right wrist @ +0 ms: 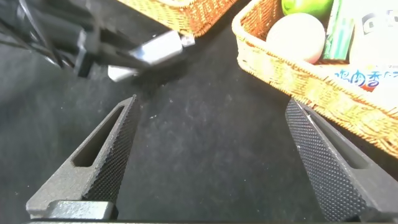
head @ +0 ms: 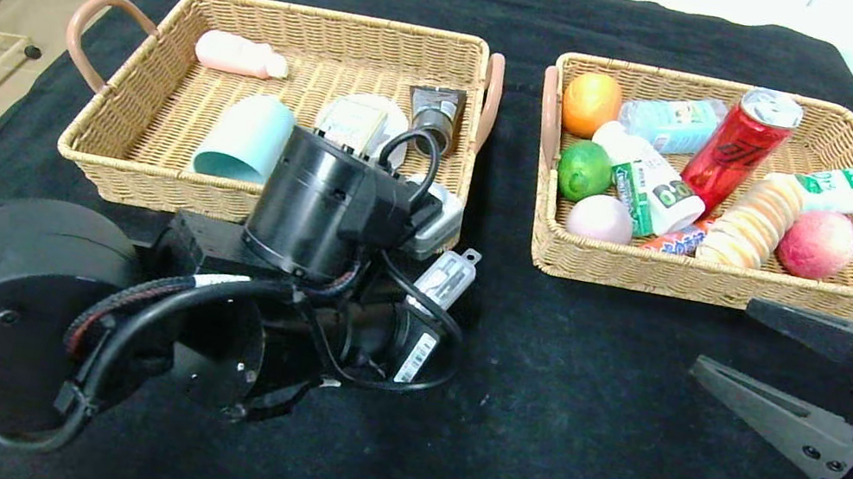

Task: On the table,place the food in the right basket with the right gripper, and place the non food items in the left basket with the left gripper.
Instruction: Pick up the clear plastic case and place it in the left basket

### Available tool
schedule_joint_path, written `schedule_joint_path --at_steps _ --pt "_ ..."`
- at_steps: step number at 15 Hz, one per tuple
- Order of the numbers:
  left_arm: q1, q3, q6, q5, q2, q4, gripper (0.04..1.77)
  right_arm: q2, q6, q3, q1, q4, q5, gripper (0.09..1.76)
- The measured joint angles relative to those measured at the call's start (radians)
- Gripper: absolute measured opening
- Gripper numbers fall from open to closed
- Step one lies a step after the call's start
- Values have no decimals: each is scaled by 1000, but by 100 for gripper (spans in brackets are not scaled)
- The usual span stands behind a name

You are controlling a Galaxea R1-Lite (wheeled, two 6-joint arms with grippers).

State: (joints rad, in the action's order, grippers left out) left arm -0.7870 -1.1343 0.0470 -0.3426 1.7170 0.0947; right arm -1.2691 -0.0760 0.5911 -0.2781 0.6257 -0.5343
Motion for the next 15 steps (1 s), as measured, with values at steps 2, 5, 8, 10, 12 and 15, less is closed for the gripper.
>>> schedule_joint_path --at_steps 2,5,8,10,12,15 --pt "3 3 -16 0 -32 2 62 -7 -1 -2 -1 0 1 171" --pt "24 0 -33 1 -73 4 62 -19 -2 -4 -5 0 3 171" --pt "65 -10 -32 0 -108 64 62 -28 -3 -6 -8 0 4 171" --pt "93 -23 -32 -1 -124 69 62 -30 -4 -7 -10 0 4 171" --pt "122 -52 -36 -2 -131 67 62 -31 -5 -8 -11 -1 5 171" --pt "150 -99 -35 0 -127 58 62 -31 -5 -9 -14 0 6 171"
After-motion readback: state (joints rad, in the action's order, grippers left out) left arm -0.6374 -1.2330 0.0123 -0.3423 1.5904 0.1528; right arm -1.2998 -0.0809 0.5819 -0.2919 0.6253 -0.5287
